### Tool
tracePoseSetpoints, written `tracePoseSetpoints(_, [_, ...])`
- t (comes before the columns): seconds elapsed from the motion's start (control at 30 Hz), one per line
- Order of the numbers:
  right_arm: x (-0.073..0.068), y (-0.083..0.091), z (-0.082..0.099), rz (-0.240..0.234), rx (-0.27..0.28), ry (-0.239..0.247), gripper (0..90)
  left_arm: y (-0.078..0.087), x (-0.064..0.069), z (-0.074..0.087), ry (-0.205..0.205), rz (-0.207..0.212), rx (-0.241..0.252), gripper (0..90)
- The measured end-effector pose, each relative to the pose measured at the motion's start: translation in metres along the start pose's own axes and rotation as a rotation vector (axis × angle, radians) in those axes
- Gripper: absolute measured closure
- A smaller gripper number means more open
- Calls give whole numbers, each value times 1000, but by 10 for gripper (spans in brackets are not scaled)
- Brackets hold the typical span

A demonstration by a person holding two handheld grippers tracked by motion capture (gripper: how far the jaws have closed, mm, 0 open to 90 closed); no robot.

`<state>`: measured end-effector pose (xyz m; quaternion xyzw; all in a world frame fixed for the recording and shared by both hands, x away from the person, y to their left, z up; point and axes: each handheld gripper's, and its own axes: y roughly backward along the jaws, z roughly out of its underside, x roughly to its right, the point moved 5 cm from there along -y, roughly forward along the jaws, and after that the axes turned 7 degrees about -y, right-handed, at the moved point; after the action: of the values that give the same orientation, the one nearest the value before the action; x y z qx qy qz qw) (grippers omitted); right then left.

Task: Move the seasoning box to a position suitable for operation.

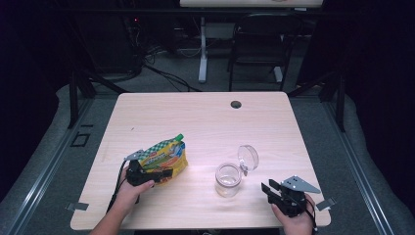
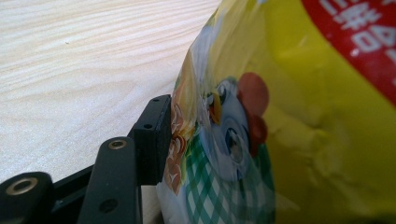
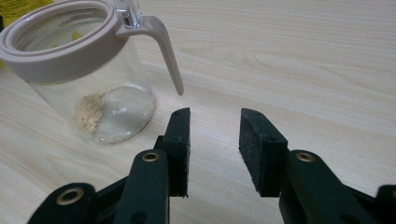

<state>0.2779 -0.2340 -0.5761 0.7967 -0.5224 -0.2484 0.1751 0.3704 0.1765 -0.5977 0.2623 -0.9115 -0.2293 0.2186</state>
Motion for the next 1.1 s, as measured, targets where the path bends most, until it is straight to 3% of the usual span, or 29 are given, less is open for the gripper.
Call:
tracePoseSetpoints(0.53, [0,0,1,3,-5,2,639,-2,4,-3,-19,-24,15,539])
tracePoseSetpoints(0.87, [2,0,2,7,-7,-2,639,-2,9,-5,-78,-56,19,608])
tracePoseSetpoints(1.1, [1,2,3,8,-9,-3,639,-3,11,-5,-93,-69,19,630])
